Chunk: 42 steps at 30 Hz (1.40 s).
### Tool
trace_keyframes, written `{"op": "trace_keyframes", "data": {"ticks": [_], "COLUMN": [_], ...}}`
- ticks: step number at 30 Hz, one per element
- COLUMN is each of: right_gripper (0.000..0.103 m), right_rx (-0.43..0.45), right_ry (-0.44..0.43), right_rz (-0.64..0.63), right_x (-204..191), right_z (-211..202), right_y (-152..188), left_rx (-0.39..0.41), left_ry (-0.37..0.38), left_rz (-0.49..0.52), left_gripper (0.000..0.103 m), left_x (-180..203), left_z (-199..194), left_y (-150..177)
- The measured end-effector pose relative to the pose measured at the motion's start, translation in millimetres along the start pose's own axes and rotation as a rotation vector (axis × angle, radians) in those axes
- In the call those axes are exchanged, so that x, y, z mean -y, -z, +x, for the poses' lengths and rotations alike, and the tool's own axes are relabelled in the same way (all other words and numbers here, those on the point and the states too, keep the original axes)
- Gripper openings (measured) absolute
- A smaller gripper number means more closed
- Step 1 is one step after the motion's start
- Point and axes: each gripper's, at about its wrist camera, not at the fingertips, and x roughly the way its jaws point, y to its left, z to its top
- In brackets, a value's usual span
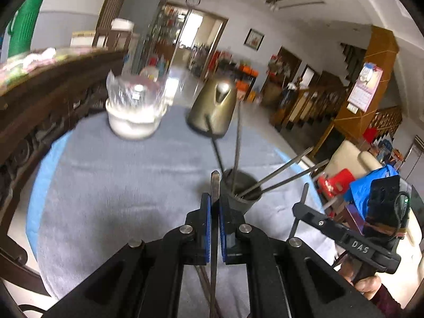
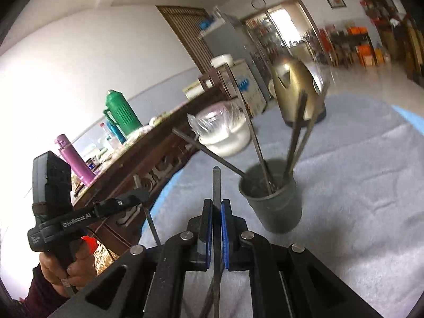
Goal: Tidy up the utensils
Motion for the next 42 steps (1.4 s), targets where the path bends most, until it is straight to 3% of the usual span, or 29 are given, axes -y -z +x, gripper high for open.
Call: {"op": "trace_keyframes", "data": {"ticks": [10,21,31,42], "right_gripper": [0.007,0.007,0.007,0.007], "right_rx": [0.129,0.390,0.568,0.581], "right_ry": [0.041,0.147,0.291,0.372], "right_rz": [-0.052,-0.118,-0.190,-0.179], "right_x": [-16.9,-35.8,-56.1,-54.3], "right_z": [-27.6,-62.2,-46.5,-5.3], "right_y": [-21.2,-73.0,-96.2,-102.6], "left_rx": [0.128,0.312,0.451,0.476], "left_ry": [-0.011,-0.007,-0.020,-0.056], "left_rz": [0.040,0.082,0.084,0.102], "left_gripper": [0.006,0.006,0.006,0.006], "left_x": [24.7,54.8,67.0,75.7], "left_z": [-34.3,-50.0,-40.9,-7.0], "left_y": [-19.5,-59.4,-81.6,-81.0]}}
